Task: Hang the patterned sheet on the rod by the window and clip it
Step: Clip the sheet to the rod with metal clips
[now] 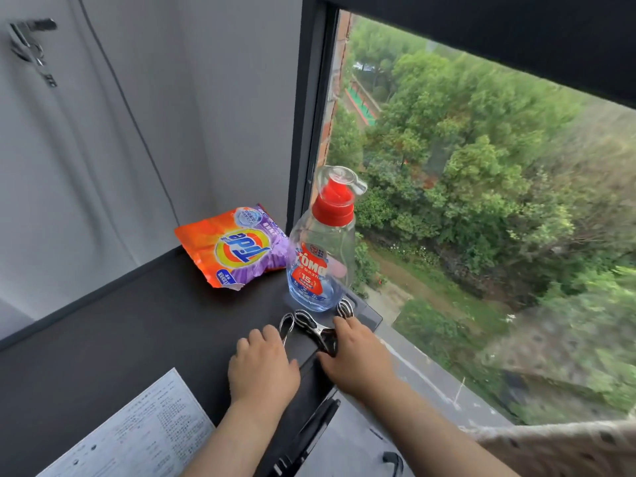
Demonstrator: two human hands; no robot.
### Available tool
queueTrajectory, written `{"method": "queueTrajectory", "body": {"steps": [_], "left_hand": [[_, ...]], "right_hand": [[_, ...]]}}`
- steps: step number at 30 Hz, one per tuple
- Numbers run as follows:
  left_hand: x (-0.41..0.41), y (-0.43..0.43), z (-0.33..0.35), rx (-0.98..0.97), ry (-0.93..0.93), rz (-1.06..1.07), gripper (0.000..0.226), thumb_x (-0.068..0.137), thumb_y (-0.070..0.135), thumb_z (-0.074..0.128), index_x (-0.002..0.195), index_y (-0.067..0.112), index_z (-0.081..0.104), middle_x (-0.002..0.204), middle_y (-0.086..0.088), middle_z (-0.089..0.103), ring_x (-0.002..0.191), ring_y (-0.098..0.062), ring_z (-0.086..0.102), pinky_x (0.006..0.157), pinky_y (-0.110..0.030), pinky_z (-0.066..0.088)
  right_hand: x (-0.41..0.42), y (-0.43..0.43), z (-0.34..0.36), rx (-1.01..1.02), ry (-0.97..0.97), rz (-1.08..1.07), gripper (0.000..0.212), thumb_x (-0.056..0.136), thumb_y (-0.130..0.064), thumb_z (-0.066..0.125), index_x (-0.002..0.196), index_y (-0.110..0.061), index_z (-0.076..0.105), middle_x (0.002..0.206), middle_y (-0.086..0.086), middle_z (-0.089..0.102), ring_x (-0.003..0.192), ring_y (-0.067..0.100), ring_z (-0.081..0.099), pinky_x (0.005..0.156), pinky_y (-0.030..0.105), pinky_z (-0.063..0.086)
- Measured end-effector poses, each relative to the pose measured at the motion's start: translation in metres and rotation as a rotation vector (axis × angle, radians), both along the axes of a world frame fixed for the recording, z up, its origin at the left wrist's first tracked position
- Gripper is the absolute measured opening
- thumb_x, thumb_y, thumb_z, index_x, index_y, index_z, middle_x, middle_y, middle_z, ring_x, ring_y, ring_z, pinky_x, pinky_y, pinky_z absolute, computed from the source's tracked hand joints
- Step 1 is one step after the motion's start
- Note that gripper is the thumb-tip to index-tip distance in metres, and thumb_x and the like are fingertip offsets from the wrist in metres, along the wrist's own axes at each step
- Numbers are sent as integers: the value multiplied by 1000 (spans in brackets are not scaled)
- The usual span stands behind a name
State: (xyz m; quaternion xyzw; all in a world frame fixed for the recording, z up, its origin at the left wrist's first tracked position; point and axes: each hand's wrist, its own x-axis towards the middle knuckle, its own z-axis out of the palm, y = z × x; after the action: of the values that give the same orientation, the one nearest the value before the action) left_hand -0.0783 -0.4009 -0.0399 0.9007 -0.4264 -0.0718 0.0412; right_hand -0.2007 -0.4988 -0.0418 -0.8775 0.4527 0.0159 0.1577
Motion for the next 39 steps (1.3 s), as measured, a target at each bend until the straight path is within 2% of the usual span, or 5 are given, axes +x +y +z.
{"method": "queueTrajectory", "body": {"steps": [8,14,22,35,39], "left_hand": [[7,11,11,-82,226,115,24,80,34,57,95,14,53,99,-5,54,89,-30,58,72,-36,46],[-20,23,60,-439,498,191,6,77,25,63,73,24,60,78,-2,60,77,-27,52,69,-36,42],[-149,16,150,-786,737,-54,12,80,11,70,83,22,65,77,6,66,80,-22,63,74,-31,42],[-423,105,299,-1027,876,-533,26,72,17,83,95,20,71,80,11,71,65,9,64,62,-6,50],[-482,127,340,-1094,937,-612,23,77,7,79,94,18,69,81,4,72,65,4,65,62,-9,52]], "right_hand": [[-3,13,11,82,-175,-163,36,84,-43,53,109,-17,57,110,1,51,105,24,55,85,34,47],[-66,26,57,128,-488,-347,33,83,-34,61,111,-17,63,110,2,59,102,16,55,91,26,44],[-244,64,176,132,-915,-546,13,69,-37,64,80,-31,67,86,-2,70,80,15,65,80,41,57],[-559,219,304,-94,-1351,-675,28,81,3,73,105,-11,66,86,-3,69,70,1,62,67,12,50],[-612,249,333,-159,-1435,-671,30,82,4,72,108,-10,65,92,3,69,78,7,64,73,17,51]]}}
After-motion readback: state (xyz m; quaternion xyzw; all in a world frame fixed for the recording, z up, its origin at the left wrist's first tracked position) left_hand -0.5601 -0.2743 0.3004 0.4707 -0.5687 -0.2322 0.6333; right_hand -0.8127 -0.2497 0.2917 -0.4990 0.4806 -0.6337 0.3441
